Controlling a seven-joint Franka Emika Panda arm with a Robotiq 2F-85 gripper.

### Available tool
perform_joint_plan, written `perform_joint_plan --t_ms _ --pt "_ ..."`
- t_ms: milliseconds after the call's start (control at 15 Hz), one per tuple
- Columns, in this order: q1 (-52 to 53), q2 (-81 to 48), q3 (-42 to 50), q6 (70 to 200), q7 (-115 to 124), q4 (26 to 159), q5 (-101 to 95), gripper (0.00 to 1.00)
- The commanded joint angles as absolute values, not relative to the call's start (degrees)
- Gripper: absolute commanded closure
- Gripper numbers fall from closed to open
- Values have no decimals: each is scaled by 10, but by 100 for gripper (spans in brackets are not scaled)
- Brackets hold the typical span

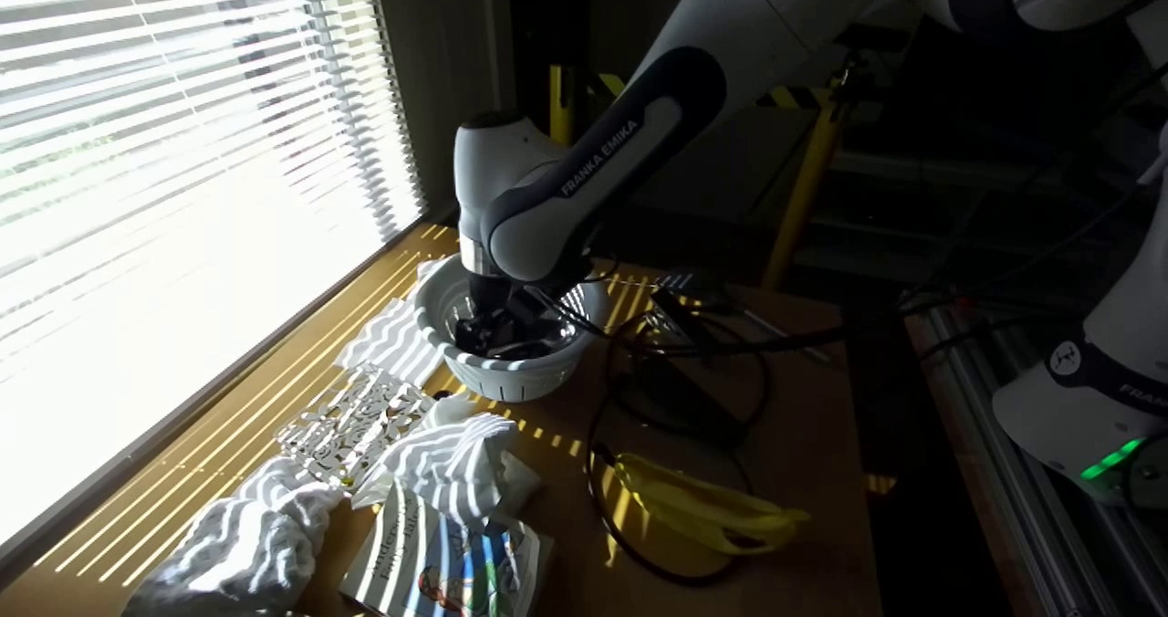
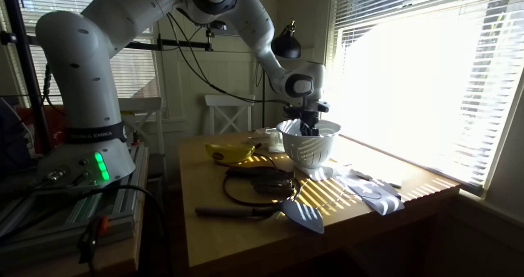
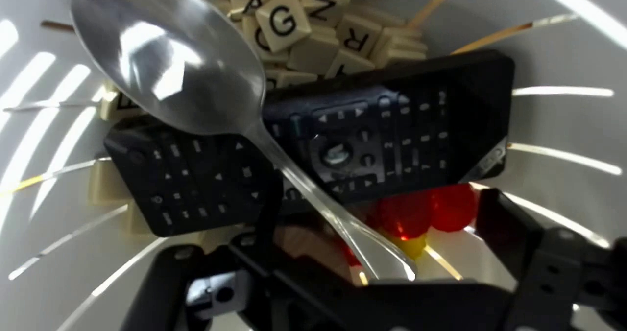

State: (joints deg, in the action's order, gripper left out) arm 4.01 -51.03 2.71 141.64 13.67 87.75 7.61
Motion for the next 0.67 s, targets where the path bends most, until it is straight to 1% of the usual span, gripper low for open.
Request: perform_joint_plan --t_ms 0,267,467,533,600 --pt "80 -551 66 1314 223 801 41 0" --pt "95 -560 89 1219 302 774 25 0" --pt "90 -571 85 1167 327 758 27 0" --pt "89 -577 83 1156 331 749 27 18" --pt "86 -582 80 1144 332 740 29 26"
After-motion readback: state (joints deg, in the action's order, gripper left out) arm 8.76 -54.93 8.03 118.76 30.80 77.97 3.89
